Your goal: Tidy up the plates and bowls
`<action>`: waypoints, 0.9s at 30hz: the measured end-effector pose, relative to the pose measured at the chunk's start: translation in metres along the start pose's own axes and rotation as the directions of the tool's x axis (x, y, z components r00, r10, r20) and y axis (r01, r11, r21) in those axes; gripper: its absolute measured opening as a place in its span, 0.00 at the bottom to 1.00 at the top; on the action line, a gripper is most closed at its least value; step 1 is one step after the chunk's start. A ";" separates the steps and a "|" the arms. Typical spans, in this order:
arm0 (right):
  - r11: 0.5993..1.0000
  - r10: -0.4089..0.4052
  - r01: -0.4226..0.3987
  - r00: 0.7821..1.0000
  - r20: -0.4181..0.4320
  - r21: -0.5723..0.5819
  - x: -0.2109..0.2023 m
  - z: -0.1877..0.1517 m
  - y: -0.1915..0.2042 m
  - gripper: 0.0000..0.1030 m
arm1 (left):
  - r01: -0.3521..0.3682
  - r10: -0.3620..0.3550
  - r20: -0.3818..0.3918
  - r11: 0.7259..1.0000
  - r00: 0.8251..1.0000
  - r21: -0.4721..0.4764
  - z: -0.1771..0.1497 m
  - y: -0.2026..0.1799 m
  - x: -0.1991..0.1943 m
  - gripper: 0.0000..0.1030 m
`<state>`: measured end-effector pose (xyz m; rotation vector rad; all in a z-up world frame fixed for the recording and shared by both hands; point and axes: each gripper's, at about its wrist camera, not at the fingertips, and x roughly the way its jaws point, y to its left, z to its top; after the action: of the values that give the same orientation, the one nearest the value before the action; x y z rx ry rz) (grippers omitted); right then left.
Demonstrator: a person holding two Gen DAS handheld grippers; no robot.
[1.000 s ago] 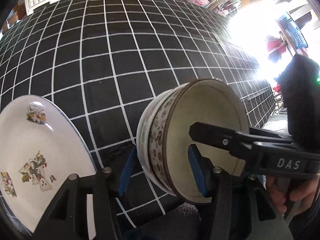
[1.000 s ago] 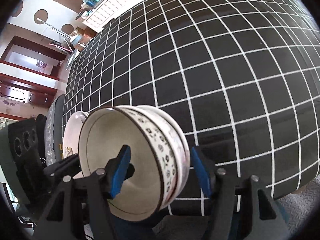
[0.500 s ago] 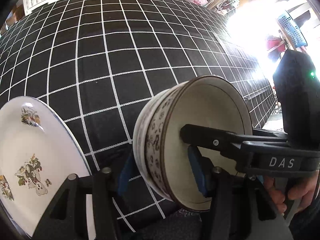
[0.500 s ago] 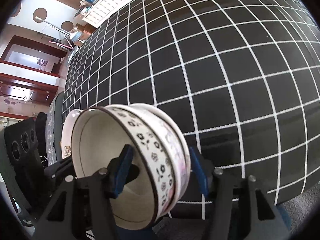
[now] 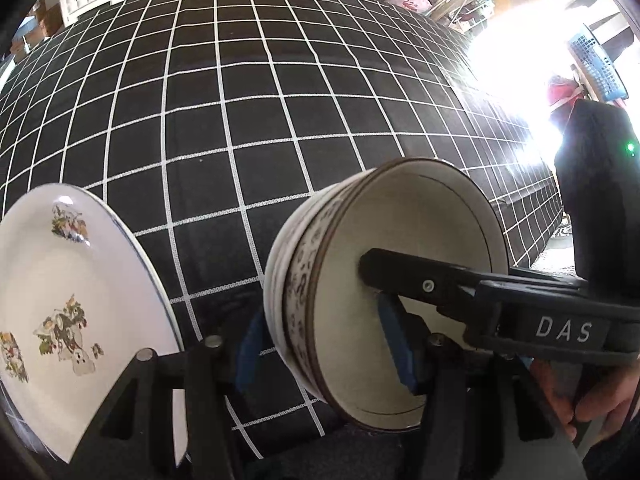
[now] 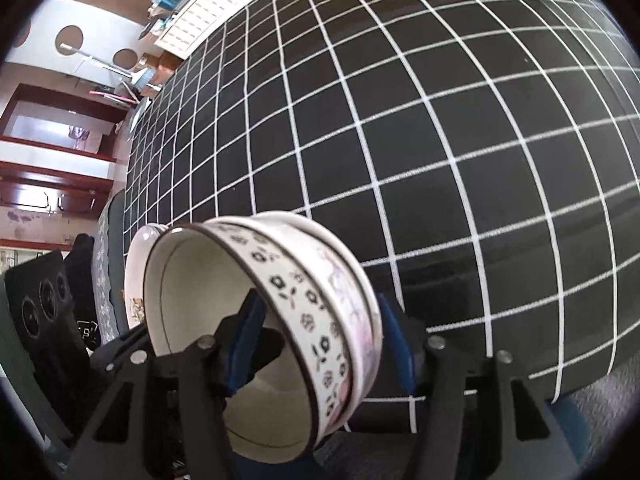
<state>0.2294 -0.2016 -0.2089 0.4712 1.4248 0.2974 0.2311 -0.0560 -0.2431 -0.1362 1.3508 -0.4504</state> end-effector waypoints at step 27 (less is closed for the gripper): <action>0.998 0.063 -0.062 0.998 0.024 -0.032 -0.026 0.005 0.062 0.52 | -0.017 0.025 0.109 0.997 0.994 -0.070 -0.004 0.017 -0.084 0.52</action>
<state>0.2356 -0.1605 -0.1562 0.4930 1.3810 0.3623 0.2183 -0.0074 -0.1734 -0.2008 1.2587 -0.3736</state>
